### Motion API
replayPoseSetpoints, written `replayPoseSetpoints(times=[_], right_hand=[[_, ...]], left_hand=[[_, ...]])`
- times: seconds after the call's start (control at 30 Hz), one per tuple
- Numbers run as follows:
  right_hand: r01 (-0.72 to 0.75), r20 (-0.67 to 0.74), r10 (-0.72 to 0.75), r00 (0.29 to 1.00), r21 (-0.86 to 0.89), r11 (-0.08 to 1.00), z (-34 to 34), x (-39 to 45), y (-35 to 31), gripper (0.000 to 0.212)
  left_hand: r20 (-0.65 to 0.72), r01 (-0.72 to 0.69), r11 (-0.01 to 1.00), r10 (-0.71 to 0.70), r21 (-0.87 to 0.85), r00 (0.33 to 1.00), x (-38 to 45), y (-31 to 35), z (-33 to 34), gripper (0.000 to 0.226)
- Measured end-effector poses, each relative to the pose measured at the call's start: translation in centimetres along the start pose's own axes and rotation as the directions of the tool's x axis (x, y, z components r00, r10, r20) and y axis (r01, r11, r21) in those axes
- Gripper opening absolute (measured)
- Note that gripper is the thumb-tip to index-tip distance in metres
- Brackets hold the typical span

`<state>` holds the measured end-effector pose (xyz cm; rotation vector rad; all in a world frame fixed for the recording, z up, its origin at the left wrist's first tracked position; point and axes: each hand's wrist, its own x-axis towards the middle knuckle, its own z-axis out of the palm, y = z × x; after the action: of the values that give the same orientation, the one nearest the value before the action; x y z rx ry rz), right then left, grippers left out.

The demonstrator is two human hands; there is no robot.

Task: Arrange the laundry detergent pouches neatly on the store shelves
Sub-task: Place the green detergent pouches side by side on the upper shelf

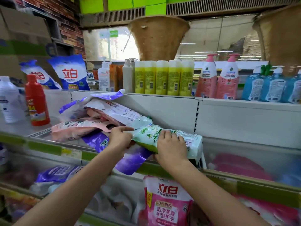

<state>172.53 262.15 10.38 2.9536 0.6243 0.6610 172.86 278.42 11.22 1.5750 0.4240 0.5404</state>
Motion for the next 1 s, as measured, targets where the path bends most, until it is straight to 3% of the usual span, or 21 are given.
replayPoseSetpoints(times=[0.17, 0.33, 0.43, 0.53, 0.63, 0.7, 0.77, 0.83, 0.87, 0.93, 1.0], right_hand=[[-0.041, -0.012, 0.041, 0.999, 0.007, 0.999, 0.0, 0.3, 0.9, 0.097], [-0.048, -0.019, 0.051, 0.999, 0.132, 0.990, -1.3, 0.1, 3.9, 0.113], [-0.074, -0.152, 0.132, 0.980, 0.335, 0.939, -1.4, -0.3, 7.0, 0.086], [-0.070, -0.241, 0.320, 0.916, 0.690, 0.720, -1.3, -1.0, 11.0, 0.046], [-0.078, -0.040, 0.439, 0.897, 0.966, 0.248, -1.3, -2.2, 15.2, 0.011], [-0.128, 0.115, 0.424, 0.898, 0.992, 0.002, -1.1, -3.0, 17.7, 0.010], [-0.165, 0.223, 0.370, 0.902, 0.969, -0.183, -0.5, -3.5, 19.9, 0.013], [-0.197, 0.291, 0.295, 0.910, 0.930, -0.309, 0.1, -3.6, 21.9, 0.023], [-0.220, 0.315, 0.248, 0.916, 0.912, -0.345, 0.3, -3.5, 22.8, 0.029], [-0.264, 0.329, 0.122, 0.936, 0.889, -0.373, 0.4, -3.0, 24.2, 0.049], [-0.299, 0.327, 0.017, 0.945, 0.884, -0.359, 0.7, -2.6, 25.3, 0.062]], left_hand=[[0.054, -0.080, 0.996, 0.083, -0.050, 0.995, 0.3, 2.2, 0.5, 0.026], [0.101, -0.226, 0.969, 0.236, -0.098, 0.967, -0.3, 6.7, 2.1, 0.020], [0.137, -0.358, 0.921, 0.378, -0.151, 0.915, -2.3, 10.2, 4.5, 0.013], [0.256, -0.498, 0.829, 0.555, -0.254, 0.792, -4.8, 12.2, 7.9, 0.020], [0.387, -0.629, 0.723, 0.688, -0.286, 0.615, -5.9, 12.4, 11.1, 0.049], [0.389, -0.659, 0.718, 0.685, -0.222, 0.616, -5.1, 11.4, 13.0, 0.073], [0.391, -0.635, 0.764, 0.622, -0.114, 0.679, -3.6, 9.8, 14.6, 0.099], [0.476, -0.506, 0.861, 0.468, -0.057, 0.745, -2.0, 8.3, 16.3, 0.121], [0.545, -0.422, 0.905, 0.381, -0.055, 0.746, -1.3, 7.7, 16.9, 0.128], [0.702, -0.282, 0.956, 0.259, -0.087, 0.663, -0.3, 6.9, 18.2, 0.128], [0.805, -0.209, 0.968, 0.234, -0.140, 0.545, 0.2, 6.4, 19.4, 0.093]])
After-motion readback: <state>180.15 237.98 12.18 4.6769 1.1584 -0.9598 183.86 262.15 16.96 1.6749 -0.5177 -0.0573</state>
